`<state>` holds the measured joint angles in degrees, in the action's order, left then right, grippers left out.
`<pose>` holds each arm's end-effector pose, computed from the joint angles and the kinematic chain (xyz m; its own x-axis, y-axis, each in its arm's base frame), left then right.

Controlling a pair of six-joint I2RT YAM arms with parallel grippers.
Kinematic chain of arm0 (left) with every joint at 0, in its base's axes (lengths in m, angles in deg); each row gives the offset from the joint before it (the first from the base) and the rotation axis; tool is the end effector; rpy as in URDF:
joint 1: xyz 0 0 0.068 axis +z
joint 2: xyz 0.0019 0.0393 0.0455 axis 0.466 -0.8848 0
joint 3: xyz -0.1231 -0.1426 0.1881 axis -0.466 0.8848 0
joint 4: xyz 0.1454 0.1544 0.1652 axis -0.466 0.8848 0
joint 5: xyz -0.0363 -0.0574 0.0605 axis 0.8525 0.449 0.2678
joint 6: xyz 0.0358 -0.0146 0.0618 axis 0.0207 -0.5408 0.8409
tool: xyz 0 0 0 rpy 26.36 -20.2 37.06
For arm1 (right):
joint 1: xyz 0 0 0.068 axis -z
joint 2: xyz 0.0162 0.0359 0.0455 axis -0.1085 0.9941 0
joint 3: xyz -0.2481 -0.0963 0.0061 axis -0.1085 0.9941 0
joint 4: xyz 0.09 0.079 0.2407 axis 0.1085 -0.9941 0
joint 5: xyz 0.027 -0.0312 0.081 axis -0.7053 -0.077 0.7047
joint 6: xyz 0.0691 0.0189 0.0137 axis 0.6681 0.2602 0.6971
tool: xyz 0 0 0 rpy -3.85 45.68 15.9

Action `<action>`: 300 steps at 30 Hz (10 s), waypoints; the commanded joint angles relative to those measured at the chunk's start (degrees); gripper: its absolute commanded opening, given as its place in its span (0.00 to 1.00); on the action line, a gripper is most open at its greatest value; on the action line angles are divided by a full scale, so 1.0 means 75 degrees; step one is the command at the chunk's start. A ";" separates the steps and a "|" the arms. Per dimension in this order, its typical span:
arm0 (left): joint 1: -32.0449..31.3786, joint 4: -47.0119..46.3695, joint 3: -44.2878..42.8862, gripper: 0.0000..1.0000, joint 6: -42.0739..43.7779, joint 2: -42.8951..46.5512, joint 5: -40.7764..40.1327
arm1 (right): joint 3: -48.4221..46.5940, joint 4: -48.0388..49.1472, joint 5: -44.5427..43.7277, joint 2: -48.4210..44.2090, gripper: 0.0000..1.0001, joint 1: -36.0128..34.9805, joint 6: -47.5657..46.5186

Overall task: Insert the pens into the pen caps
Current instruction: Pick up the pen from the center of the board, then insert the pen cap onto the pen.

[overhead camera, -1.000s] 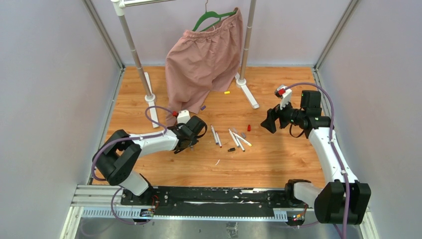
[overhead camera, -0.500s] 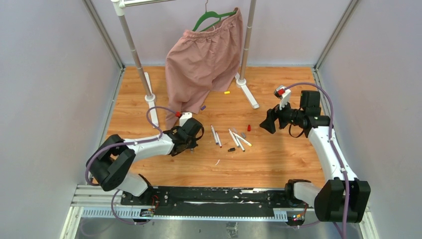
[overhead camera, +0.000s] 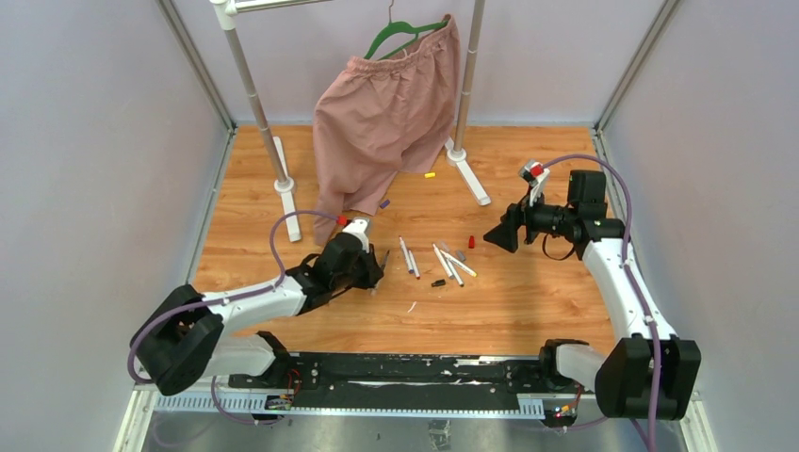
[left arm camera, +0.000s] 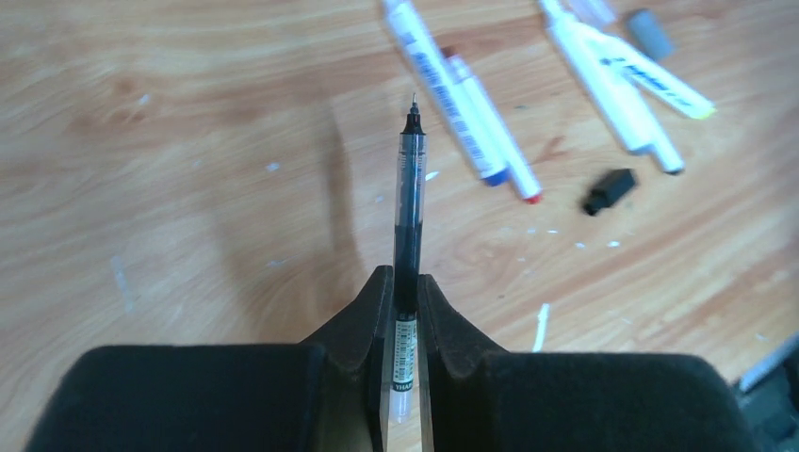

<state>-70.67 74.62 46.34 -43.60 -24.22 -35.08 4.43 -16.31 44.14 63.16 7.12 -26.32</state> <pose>0.1971 -0.1746 0.1371 -0.7322 -0.0713 -0.6773 0.2572 0.8919 -0.3719 0.2549 0.0456 0.2786 -0.3799 -0.1858 -0.9062 -0.8015 0.5552 0.2222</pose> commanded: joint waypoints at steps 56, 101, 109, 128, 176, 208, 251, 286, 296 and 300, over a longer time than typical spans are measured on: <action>-0.0702 -0.7786 -0.0427 0.00 -0.1633 -0.2428 0.3894 | 0.1231 0.4433 0.2055 0.1119 0.65 -0.1841 0.5690; -0.0999 -1.0988 -0.0067 0.51 -0.3585 -0.4244 0.4149 | 0.1167 0.4521 0.1757 0.1095 0.00 -0.2067 0.5874; -0.1031 -1.0998 -0.0143 0.03 -0.3601 -0.4345 0.4122 | 0.1231 0.4697 0.1810 0.1083 0.00 -0.2067 0.5981; -0.1018 -0.3867 0.1105 0.00 0.2061 0.1252 0.2955 | -0.0070 -0.0178 0.0431 -0.0389 0.71 -0.1774 -0.1052; -0.1019 -0.3037 0.2795 0.00 0.2658 0.3982 0.1319 | -0.3161 -0.0652 -0.4825 0.6091 0.37 -0.4032 0.0495; -0.1019 -0.3037 0.2753 0.00 0.2535 0.3906 0.1427 | -0.3372 -0.0674 -0.4030 0.6304 0.36 -0.3566 0.1223; -0.1012 -0.3263 0.2664 0.00 0.2408 0.3606 0.1731 | -0.3457 -0.1013 -0.5321 0.6553 0.12 -0.3789 0.0193; -0.1019 -0.3332 0.0786 0.00 0.1367 0.0754 0.5269 | -0.1141 -0.2993 -0.1924 0.1272 0.00 -0.3422 -1.1255; -0.1019 -0.3319 -0.0025 0.00 0.0690 -0.1062 0.5952 | -0.0553 -0.2976 -0.2431 0.0622 0.00 -0.3683 -1.2077; -0.1019 -0.3325 -0.0304 0.00 0.0447 -0.1434 0.6071 | -0.0352 -0.2861 -0.2833 0.0529 0.00 -0.4011 -1.2158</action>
<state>-78.12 50.40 46.69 -37.54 -32.85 7.76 0.04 -36.00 26.40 68.03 -20.42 -114.08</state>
